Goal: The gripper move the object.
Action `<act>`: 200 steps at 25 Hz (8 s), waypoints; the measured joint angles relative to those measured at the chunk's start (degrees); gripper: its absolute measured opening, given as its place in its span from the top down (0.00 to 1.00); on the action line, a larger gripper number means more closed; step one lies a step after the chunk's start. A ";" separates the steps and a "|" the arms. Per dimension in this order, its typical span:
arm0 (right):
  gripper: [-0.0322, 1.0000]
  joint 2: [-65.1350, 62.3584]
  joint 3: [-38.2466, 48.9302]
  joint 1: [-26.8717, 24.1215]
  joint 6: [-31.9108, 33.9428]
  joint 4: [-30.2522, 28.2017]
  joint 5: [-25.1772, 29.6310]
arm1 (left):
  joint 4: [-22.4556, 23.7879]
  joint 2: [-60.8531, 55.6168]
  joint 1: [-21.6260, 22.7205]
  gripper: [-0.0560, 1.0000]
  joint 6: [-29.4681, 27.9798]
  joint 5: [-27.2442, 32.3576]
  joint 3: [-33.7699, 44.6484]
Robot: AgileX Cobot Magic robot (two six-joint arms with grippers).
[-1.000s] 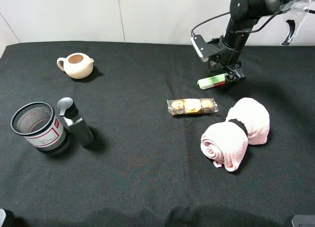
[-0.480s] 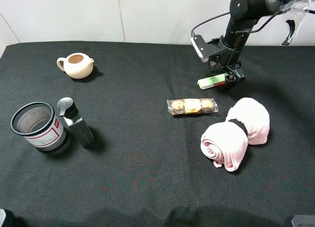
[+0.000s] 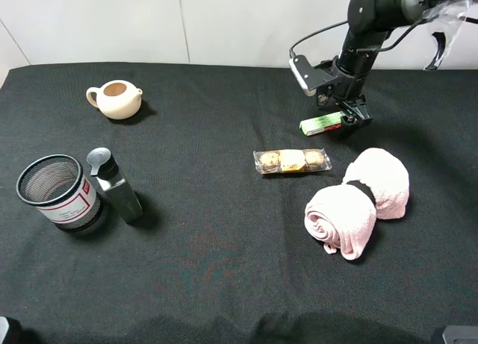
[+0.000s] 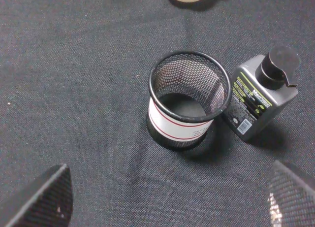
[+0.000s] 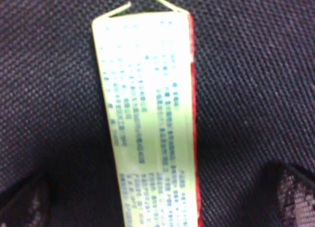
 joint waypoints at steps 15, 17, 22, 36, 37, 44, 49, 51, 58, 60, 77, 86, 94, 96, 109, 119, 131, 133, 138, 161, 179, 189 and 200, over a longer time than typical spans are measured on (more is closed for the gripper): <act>0.30 0.06 0.00 0.00 0.00 0.58 -0.07 | 0.00 0.00 0.00 0.16 0.00 0.00 0.00; 0.33 0.06 0.00 0.00 0.00 0.78 -0.11 | 0.00 0.00 0.00 0.16 0.00 0.00 0.00; 0.39 0.06 0.00 0.00 0.00 1.47 -0.24 | 0.00 0.00 0.00 0.16 0.00 0.00 0.00; 0.60 0.06 0.00 0.00 0.00 1.70 -0.24 | 0.00 0.00 0.00 0.16 0.00 0.00 0.00; 0.62 0.06 0.00 0.00 0.00 1.70 -0.24 | 0.00 0.00 0.00 0.16 0.00 0.00 0.00; 0.69 0.06 0.00 0.00 0.00 1.70 -0.24 | 0.00 0.00 0.00 0.16 0.00 0.00 0.00; 0.69 0.06 0.00 0.00 0.00 1.75 -1.57 | 0.00 0.00 0.00 0.16 0.00 0.00 0.00; 0.69 0.06 0.00 0.00 0.05 1.80 -1.78 | 0.00 0.00 0.00 0.16 0.00 0.00 0.00; 0.69 0.06 0.00 0.00 0.24 1.80 -1.84 | 0.00 0.00 0.00 0.16 0.00 0.00 0.00; 0.69 0.06 0.00 0.00 0.25 1.80 -1.84 | 0.00 0.00 0.00 0.16 0.00 0.00 0.00; 0.79 0.06 0.00 0.00 1.31 1.80 -1.08 | 0.00 0.00 0.00 0.16 0.00 0.00 0.00; 0.79 0.00 0.00 0.00 1.99 2.09 0.45 | 0.00 0.00 0.00 0.16 0.00 0.00 0.00; 0.79 -2.97 0.00 0.00 3.85 2.72 3.73 | 0.00 0.00 0.00 0.16 0.00 0.00 0.00; 0.79 -4.02 0.00 0.00 4.81 2.79 4.88 | 0.00 0.00 0.00 0.16 0.00 0.00 0.00; 0.79 -13.16 -2.18 0.00 11.32 3.03 14.79 | 0.00 0.00 0.00 0.16 0.00 0.00 0.00; 0.79 -23.71 -2.18 0.00 20.30 3.03 16.04 | 0.00 0.00 0.00 0.16 0.00 0.00 0.00; 0.79 -31.00 -2.18 0.00 54.13 3.74 16.44 | 0.00 0.00 0.00 0.16 0.00 0.00 0.00; 0.79 -31.77 -2.18 0.00 60.17 4.25 16.44 | 0.00 0.00 0.00 0.16 0.00 0.00 0.00; 0.79 -32.39 -2.18 0.00 72.96 5.91 16.44 | 0.00 0.00 0.00 0.16 0.00 0.00 0.00; 0.79 -32.39 -2.18 12.67 86.16 6.52 16.44 | 0.00 0.00 0.00 0.16 0.00 0.00 0.00; 0.80 -32.11 -2.18 21.75 87.22 7.71 7.05 | 0.00 0.00 0.00 0.16 0.00 0.00 0.00; 0.80 -27.18 -2.18 24.71 85.53 11.84 -4.15 | 0.00 0.00 0.00 0.16 0.00 0.00 0.00; 0.80 -20.25 -2.18 26.68 84.07 12.53 -15.36 | 0.00 0.00 0.00 0.16 0.00 0.00 0.00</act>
